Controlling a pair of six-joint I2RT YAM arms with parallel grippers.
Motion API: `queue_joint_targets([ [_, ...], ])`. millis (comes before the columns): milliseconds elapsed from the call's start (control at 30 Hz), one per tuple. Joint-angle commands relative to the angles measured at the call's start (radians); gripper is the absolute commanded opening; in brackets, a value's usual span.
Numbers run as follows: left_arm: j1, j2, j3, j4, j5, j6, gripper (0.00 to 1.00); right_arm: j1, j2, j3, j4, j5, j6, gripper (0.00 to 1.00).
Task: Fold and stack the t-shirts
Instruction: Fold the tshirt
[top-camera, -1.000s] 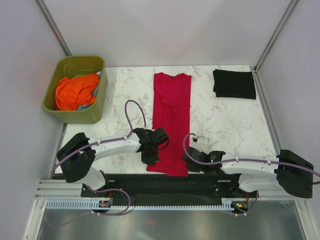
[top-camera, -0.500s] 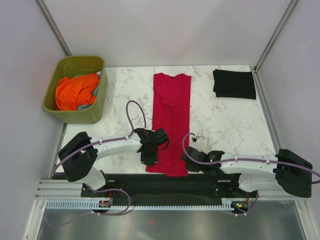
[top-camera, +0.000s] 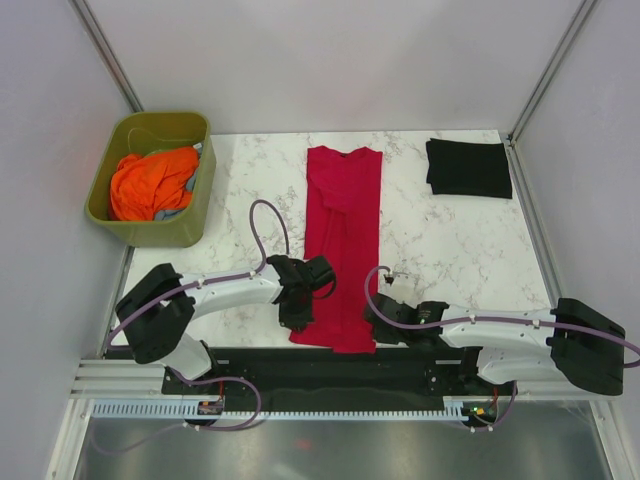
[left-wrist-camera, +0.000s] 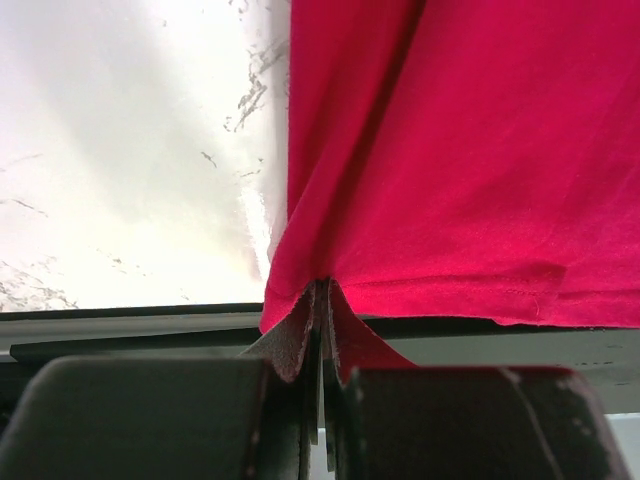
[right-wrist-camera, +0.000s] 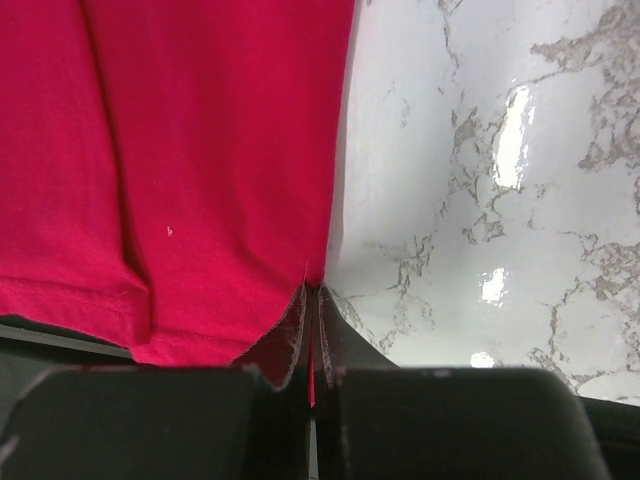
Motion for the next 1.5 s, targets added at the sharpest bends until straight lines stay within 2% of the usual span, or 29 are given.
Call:
queue_joint_targets([
  [0, 0.009, -0.030, -0.006, -0.029, -0.021, 0.017, 0.02, -0.004, -0.017, -0.006, -0.024, 0.015, 0.016, 0.00],
  [433, 0.014, -0.017, -0.048, -0.023, 0.004, 0.006, 0.03, -0.002, -0.025, -0.009, -0.027, 0.018, 0.024, 0.00],
  [567, 0.014, -0.026, -0.054, -0.023, 0.019, 0.006, 0.20, -0.004, -0.026, -0.003, -0.029, 0.017, 0.025, 0.00],
  [700, 0.026, -0.061, -0.035, -0.023, 0.036, 0.031, 0.33, -0.002, -0.031, -0.001, -0.030, 0.017, 0.022, 0.00],
  [733, 0.040, -0.069, -0.032, -0.023, 0.037, 0.037, 0.34, -0.004, -0.031, 0.000, -0.029, 0.017, 0.022, 0.00],
  [1000, 0.182, -0.158, -0.118, 0.077, 0.165, 0.117, 0.29, -0.004, -0.051, -0.001, -0.029, 0.011, 0.023, 0.00],
  [1333, 0.181, -0.148, -0.233, 0.224, 0.264, 0.127, 0.33, -0.004, -0.052, -0.016, -0.069, 0.009, 0.062, 0.00],
  [1467, 0.179, -0.145, -0.259, 0.235, 0.258, 0.118, 0.23, -0.002, -0.074, -0.021, -0.105, 0.012, 0.076, 0.00],
])
